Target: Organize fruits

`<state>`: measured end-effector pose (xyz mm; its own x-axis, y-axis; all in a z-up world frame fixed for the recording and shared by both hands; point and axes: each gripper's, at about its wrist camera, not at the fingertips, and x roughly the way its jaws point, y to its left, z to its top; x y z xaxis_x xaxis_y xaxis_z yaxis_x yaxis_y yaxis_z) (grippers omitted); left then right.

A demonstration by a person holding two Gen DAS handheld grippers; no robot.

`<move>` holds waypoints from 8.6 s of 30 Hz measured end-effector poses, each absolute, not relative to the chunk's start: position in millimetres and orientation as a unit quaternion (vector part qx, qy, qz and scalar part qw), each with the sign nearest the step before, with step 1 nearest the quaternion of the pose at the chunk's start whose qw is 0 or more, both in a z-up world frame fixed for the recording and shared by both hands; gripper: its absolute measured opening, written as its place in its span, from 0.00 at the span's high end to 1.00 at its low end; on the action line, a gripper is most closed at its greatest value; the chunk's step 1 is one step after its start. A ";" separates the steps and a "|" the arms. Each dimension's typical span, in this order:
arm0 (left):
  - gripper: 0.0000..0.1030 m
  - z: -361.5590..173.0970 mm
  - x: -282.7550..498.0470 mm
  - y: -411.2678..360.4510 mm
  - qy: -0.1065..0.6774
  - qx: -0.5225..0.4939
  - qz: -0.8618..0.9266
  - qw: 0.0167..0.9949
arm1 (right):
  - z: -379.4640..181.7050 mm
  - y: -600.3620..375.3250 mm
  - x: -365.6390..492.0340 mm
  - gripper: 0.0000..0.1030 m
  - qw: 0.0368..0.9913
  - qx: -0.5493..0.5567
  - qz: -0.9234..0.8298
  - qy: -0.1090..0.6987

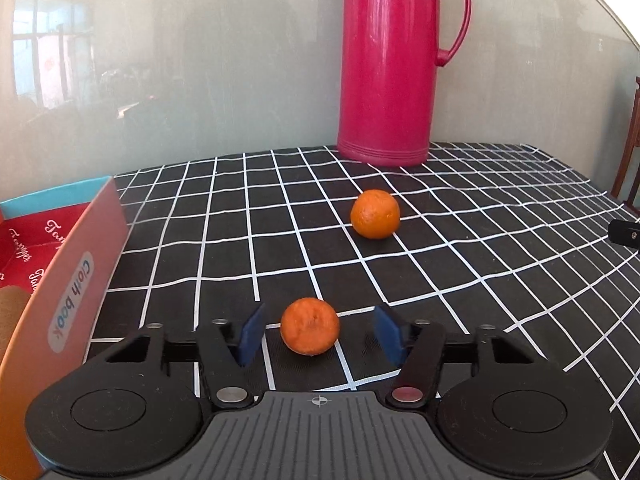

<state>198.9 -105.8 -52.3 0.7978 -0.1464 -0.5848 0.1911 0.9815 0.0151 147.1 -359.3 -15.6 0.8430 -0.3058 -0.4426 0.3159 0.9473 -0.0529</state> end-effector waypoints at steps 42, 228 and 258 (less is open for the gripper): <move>0.70 -8.8 156.0 -42.0 0.226 0.020 -0.053 0.973 | -9.8 -320.2 156.1 0.21 0.964 0.000 -0.127 0.232; 0.02 -23.0 80.0 248.6 0.203 -0.083 0.288 0.932 | -3.9 23.0 168.8 0.13 0.954 -0.076 0.195 0.214; 0.00 11.7 41.8 25.2 0.185 0.003 0.093 0.978 | 9.4 -178.6 78.5 0.00 0.981 -0.028 0.050 0.186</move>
